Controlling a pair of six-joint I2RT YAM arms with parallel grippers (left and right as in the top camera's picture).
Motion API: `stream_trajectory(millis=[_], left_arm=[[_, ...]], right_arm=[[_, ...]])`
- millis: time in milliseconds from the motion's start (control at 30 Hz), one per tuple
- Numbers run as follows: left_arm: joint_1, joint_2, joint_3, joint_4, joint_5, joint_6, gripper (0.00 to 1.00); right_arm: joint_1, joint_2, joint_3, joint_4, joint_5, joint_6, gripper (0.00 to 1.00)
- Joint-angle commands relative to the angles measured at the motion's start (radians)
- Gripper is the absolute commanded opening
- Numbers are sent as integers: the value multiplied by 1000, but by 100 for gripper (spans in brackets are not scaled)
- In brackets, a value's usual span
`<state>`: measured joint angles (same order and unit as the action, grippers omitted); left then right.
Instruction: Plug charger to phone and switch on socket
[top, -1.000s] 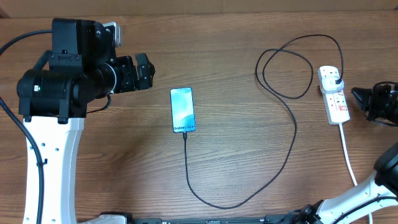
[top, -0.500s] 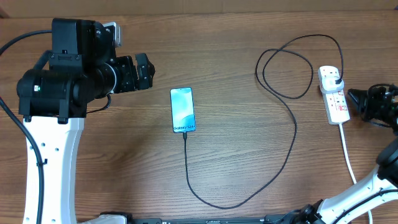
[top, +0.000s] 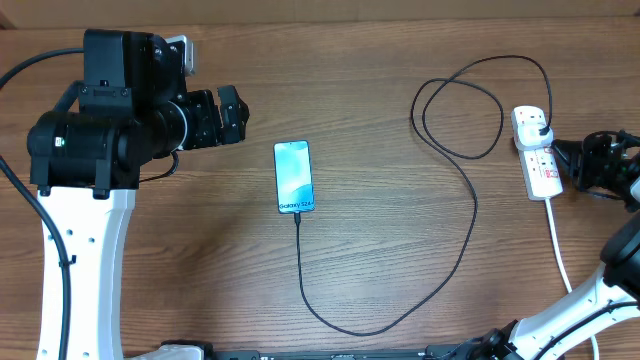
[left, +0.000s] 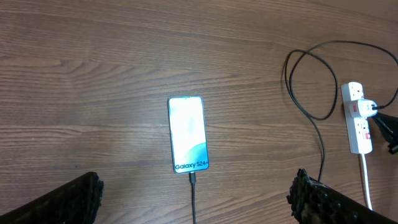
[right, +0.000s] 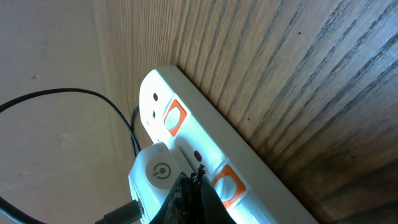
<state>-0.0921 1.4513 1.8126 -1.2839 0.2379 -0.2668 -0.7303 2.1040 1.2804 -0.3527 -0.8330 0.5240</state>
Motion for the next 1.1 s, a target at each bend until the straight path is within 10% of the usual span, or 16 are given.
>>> stream_trajectory(millis=[0,1067], left_arm=[[-2,2,-3,1,-10,-3,100],[-2,2,-3,1,-10,-3,100]], right_arm=[[11,0,-11,3,6,-1,4],[108,2,-52,-65,115,-19,4]])
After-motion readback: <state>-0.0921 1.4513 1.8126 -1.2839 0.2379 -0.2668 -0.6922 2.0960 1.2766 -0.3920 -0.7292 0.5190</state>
